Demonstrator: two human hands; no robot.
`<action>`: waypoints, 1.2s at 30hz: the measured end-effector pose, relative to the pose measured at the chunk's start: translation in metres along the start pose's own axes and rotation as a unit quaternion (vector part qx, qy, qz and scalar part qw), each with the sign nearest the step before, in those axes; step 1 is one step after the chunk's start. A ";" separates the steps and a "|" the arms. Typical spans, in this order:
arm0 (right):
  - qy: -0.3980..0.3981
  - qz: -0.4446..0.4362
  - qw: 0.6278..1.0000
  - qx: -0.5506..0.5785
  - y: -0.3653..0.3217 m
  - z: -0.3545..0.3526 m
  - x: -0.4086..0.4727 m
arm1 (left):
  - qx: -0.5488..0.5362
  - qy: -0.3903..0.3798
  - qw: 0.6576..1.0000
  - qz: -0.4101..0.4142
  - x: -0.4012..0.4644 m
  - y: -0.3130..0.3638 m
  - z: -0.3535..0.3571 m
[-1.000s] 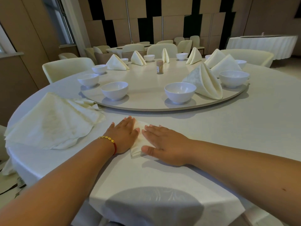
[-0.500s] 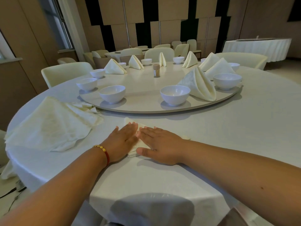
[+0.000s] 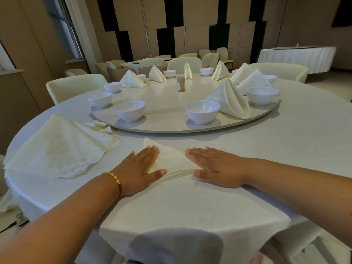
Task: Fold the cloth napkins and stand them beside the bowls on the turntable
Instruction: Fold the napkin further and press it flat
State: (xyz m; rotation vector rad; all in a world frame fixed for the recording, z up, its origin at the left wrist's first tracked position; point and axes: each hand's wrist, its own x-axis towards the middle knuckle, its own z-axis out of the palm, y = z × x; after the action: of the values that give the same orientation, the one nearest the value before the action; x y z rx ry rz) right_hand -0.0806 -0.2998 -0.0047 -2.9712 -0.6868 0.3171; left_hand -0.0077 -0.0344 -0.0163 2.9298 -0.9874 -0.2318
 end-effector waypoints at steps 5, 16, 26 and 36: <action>0.034 0.035 0.993 -0.108 -0.018 -0.009 -0.003 | -0.007 0.003 1.000 0.006 -0.001 0.002 -0.001; -0.007 0.005 1.000 0.011 -0.062 -0.005 -0.002 | -0.282 0.089 0.954 0.038 -0.016 -0.004 -0.008; 0.017 0.006 0.999 0.035 -0.061 -0.005 0.000 | -0.069 0.176 0.972 0.139 -0.034 -0.009 -0.009; 0.196 0.110 0.974 -0.028 -0.083 -0.019 0.035 | -0.144 0.218 0.960 0.102 -0.007 0.005 -0.047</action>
State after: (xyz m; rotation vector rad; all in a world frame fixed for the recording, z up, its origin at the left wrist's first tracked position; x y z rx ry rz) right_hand -0.0806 -0.2101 0.0176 -3.0265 -0.3266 -0.2803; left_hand -0.0091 -0.0343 0.0316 2.4383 -1.0631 0.2498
